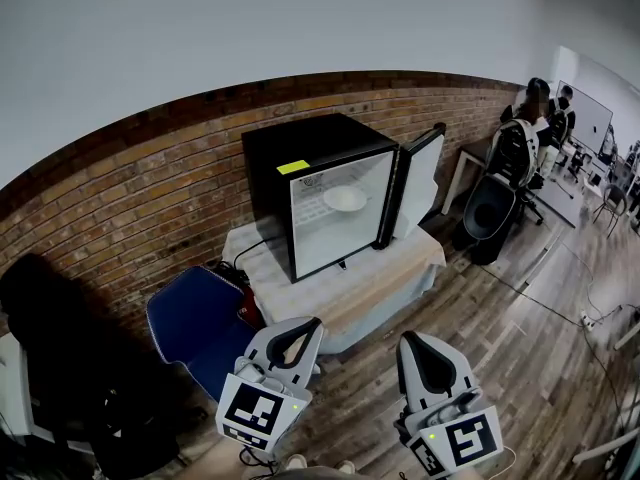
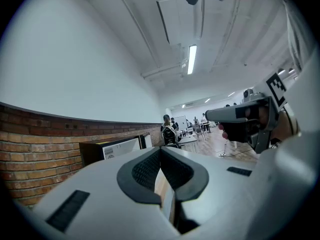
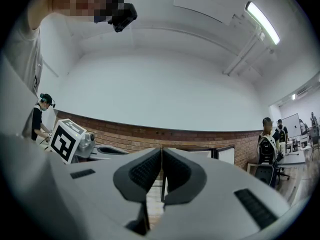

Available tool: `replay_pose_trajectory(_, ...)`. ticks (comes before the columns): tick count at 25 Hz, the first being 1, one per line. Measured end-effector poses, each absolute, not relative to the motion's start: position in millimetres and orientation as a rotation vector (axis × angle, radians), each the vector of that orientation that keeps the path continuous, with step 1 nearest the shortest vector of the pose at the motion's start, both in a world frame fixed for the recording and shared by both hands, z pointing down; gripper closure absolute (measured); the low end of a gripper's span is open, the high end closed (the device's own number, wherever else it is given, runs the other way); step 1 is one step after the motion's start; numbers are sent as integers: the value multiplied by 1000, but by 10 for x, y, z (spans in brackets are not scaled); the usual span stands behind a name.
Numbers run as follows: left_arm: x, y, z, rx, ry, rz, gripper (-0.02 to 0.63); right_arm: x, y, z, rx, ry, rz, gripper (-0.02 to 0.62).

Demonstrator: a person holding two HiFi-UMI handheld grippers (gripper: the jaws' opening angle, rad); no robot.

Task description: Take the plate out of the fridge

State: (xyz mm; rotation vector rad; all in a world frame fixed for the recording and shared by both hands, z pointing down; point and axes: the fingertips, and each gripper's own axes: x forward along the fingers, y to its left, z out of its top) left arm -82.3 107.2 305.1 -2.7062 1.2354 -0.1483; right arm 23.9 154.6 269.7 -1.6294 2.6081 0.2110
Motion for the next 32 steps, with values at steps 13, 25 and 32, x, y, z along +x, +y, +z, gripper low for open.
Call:
replay_pose_trajectory(13, -533, 1106, 3129, -2710, 1252, -175, 588, 493, 1537, 2790, -1599, 2643, 194, 565)
replay_pose_trajectory(25, -236, 1158, 3131, -2692, 1310, -187, 588, 798, 1533, 2861, -1541, 2678, 173, 565)
replay_pose_trajectory(32, -117, 1227, 3150, -2681, 1345, -186, 588, 951, 1583, 2921, -1521, 2684, 160, 565)
